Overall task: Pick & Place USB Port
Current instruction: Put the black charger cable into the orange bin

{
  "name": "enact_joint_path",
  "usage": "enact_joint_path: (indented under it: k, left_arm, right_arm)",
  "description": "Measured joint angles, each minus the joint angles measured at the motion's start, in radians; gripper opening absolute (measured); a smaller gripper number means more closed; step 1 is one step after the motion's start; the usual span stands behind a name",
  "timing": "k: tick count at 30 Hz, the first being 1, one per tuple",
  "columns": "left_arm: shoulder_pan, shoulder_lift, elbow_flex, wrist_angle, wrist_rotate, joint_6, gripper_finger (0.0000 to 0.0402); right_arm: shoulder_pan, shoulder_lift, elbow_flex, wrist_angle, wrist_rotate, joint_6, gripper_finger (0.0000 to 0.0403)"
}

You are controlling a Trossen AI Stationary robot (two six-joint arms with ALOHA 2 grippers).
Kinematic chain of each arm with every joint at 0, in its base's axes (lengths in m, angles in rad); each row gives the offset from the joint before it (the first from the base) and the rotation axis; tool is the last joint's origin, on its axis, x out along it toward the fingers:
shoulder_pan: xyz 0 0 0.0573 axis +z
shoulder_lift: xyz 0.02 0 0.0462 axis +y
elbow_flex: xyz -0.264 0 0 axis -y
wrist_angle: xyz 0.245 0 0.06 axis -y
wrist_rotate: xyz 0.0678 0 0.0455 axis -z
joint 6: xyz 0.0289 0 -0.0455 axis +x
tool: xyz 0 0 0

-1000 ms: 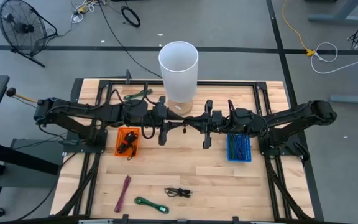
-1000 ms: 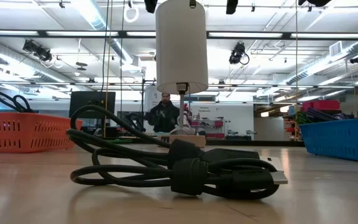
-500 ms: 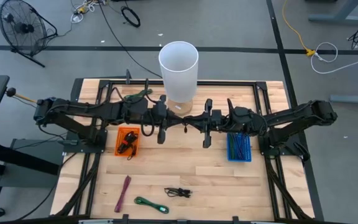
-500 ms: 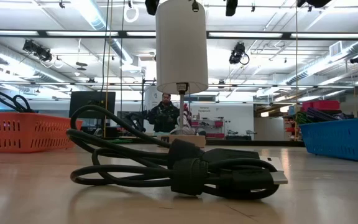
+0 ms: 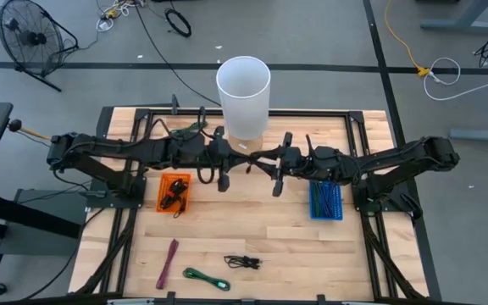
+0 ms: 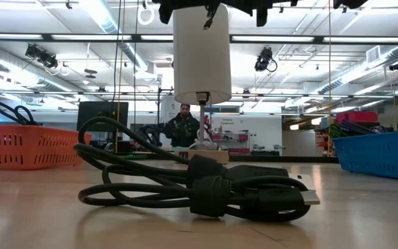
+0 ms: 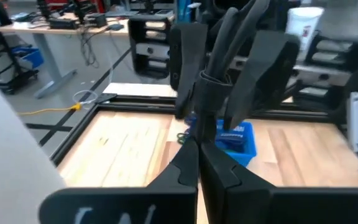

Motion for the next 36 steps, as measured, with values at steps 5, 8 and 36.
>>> enact_joint_path:
  k: [5,8,36]
  left_arm:
    - [-0.001,0.0,0.0,-0.072,-0.091,-0.009,0.0001]
    - [0.0,-0.001,0.0,-0.143,-0.132,-0.041,0.0001]
    - [-0.275,-0.17,-0.035,-1.307,-0.185,-1.153,0.0001]
  right_arm:
    - [0.0,-0.024,0.0,-0.046,0.012,0.001,0.0164]
    - [-0.001,-0.047,0.0,-0.113,0.047,0.025,0.0182]
    - [-0.001,-0.121,0.0,-0.439,0.165,0.124,0.0155]
